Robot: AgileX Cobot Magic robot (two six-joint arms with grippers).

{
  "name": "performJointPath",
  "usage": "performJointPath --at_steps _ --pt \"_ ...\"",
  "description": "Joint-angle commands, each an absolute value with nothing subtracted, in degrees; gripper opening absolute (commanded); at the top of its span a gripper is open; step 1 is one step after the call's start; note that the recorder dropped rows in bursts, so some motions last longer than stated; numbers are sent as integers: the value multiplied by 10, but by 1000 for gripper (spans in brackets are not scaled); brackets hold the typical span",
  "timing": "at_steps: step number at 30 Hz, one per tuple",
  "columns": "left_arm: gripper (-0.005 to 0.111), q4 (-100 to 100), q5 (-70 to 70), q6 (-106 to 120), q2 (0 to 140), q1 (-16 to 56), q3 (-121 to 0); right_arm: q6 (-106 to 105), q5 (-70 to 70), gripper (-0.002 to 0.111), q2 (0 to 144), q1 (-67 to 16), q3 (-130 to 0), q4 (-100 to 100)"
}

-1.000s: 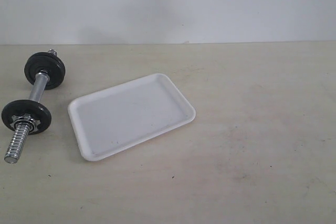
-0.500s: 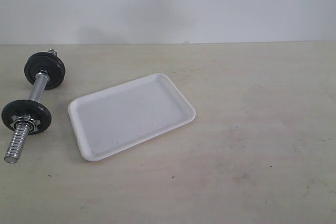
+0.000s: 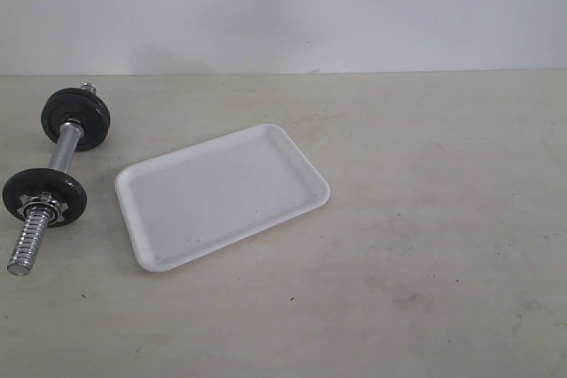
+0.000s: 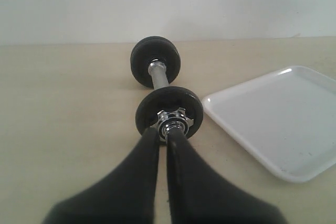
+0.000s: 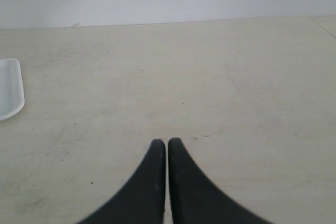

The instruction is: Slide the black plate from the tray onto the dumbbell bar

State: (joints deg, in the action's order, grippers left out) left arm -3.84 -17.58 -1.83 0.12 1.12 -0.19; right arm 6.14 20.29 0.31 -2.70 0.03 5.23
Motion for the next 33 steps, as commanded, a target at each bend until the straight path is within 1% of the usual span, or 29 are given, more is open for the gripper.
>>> performJointPath --at_steps 1,33 --pt "5 -36 -175 -19 0 14 0 60 198 0 0 -24 0 52" --pt "5 -36 -175 -19 0 14 0 61 200 0 0 -24 0 45"
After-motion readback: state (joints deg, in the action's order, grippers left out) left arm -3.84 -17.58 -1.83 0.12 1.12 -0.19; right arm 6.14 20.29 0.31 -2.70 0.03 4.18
